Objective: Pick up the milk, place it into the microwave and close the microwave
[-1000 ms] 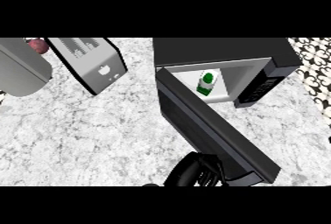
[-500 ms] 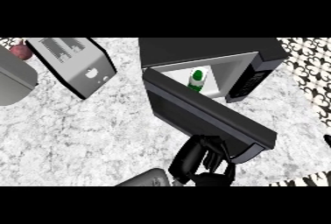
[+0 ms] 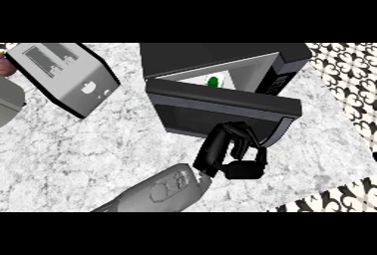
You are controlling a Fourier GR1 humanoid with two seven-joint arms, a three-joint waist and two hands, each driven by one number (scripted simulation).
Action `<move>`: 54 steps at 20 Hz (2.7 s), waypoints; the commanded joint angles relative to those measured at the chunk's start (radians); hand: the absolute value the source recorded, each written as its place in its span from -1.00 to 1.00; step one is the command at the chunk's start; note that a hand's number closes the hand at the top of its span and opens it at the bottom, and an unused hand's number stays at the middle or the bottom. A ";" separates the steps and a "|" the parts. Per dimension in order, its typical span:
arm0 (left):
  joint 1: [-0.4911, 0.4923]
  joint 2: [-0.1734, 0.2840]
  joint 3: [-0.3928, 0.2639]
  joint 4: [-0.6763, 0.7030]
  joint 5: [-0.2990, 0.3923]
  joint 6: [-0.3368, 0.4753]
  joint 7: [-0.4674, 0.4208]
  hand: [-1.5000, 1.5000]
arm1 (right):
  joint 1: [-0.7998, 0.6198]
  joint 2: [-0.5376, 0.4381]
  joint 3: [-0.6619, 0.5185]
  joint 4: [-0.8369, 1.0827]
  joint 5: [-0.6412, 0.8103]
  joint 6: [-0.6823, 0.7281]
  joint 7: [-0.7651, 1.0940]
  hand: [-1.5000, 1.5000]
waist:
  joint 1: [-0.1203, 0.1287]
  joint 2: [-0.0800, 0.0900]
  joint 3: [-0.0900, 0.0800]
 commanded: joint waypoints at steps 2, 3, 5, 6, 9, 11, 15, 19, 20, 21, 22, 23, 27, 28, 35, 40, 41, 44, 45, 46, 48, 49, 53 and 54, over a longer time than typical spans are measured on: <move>-0.054 -0.002 0.094 0.025 0.089 0.021 -0.072 1.00 | -0.009 -0.018 -0.002 -0.007 -0.037 0.012 0.021 -1.00 | -0.031 0.020 -0.003; -0.078 -0.002 0.119 0.024 0.109 0.025 -0.074 1.00 | -0.013 -0.020 0.000 -0.021 -0.057 0.011 0.029 -1.00 | -0.034 0.017 -0.004; -0.077 -0.002 0.126 0.054 0.129 0.020 -0.108 1.00 | -0.008 -0.029 -0.002 -0.028 -0.075 0.017 0.038 -1.00 | -0.047 0.020 -0.003; -0.103 -0.002 0.146 0.067 0.149 0.020 -0.096 1.00 | -0.020 -0.033 -0.007 -0.033 -0.074 0.015 0.036 -1.00 | -0.050 0.022 -0.002; -0.127 -0.002 0.159 0.102 0.181 0.008 -0.122 1.00 | -0.027 -0.051 -0.016 -0.038 -0.103 0.018 0.051 -1.00 | -0.064 0.025 -0.001; -0.141 -0.002 0.179 0.119 0.207 0.001 -0.138 1.00 | -0.041 -0.066 -0.026 -0.047 -0.107 0.026 0.050 -1.00 | -0.079 0.031 -0.002; -0.173 -0.002 0.195 0.177 0.239 -0.015 -0.171 1.00 | -0.049 -0.078 -0.029 -0.049 -0.134 0.026 0.065 -1.00 | -0.084 0.036 0.000; -0.204 -0.002 0.207 0.215 0.269 -0.025 -0.207 1.00 | -0.056 -0.094 -0.032 -0.057 -0.156 0.036 0.074 -1.00 | -0.099 0.037 0.002; -0.200 -0.002 0.202 0.223 0.273 -0.033 -0.214 1.00 | -0.060 -0.098 -0.034 -0.059 -0.163 0.030 0.082 -1.00 | -0.101 0.042 0.000; -0.206 -0.002 0.218 0.225 0.294 -0.039 -0.213 1.00 | -0.066 -0.097 -0.038 -0.055 -0.164 0.030 0.077 -1.00 | -0.098 0.043 0.002; -0.214 -0.002 0.212 0.233 0.289 -0.033 -0.223 1.00 | -0.077 -0.102 -0.047 -0.057 -0.183 0.029 0.075 -1.00 | -0.098 0.041 0.002; -0.207 -0.002 0.206 0.235 0.299 -0.034 -0.226 1.00 | -0.075 -0.109 -0.036 -0.070 -0.175 0.038 0.081 -1.00 | -0.112 0.045 0.001; -0.214 -0.002 0.209 0.250 0.318 -0.046 -0.262 1.00 | -0.078 -0.117 -0.041 -0.060 -0.193 0.030 0.096 -1.00 | -0.104 0.046 0.002; -0.206 -0.002 0.198 0.254 0.323 -0.043 -0.268 1.00 | -0.078 -0.117 -0.045 -0.065 -0.205 0.032 0.094 -1.00 | -0.115 0.044 0.003; -0.211 -0.002 0.195 0.269 0.355 -0.054 -0.318 1.00 | -0.098 -0.143 -0.062 -0.065 -0.245 0.025 0.114 -1.00 | -0.122 0.051 0.003; -0.214 -0.002 0.189 0.285 0.378 -0.054 -0.343 1.00 | -0.109 -0.167 -0.075 -0.068 -0.270 0.022 0.130 -1.00 | -0.118 0.050 0.002; -0.218 -0.002 0.196 0.289 0.388 -0.057 -0.341 1.00 | -0.106 -0.175 -0.084 -0.071 -0.269 0.020 0.135 -1.00 | -0.122 0.047 0.002; -0.225 -0.002 0.194 0.290 0.404 -0.049 -0.352 1.00 | -0.110 -0.184 -0.093 -0.060 -0.290 0.026 0.138 -1.00 | -0.129 0.047 0.004; -0.213 -0.002 0.184 0.296 0.400 -0.051 -0.370 1.00 | -0.106 -0.183 -0.093 -0.067 -0.292 0.024 0.139 -1.00 | -0.136 0.047 0.003; -0.221 -0.002 0.183 0.293 0.405 -0.041 -0.370 1.00 | -0.119 -0.189 -0.094 -0.069 -0.298 0.022 0.141 -1.00 | -0.134 0.049 0.003; -0.226 -0.002 0.187 0.299 0.415 -0.047 -0.377 1.00 | -0.120 -0.191 -0.102 -0.057 -0.308 0.019 0.142 -1.00 | -0.133 0.051 0.004; -0.223 -0.002 0.175 0.306 0.413 -0.055 -0.382 1.00 | -0.123 -0.190 -0.101 -0.056 -0.313 0.016 0.143 -1.00 | -0.127 0.052 0.005; -0.226 -0.002 0.166 0.313 0.430 -0.050 -0.396 1.00 | -0.132 -0.221 -0.092 -0.070 -0.341 0.052 0.155 -1.00 | -0.125 0.049 0.005; -0.236 -0.002 0.173 0.310 0.440 -0.052 -0.393 1.00 | -0.131 -0.219 -0.084 -0.072 -0.355 0.056 0.157 -1.00 | -0.127 0.049 0.005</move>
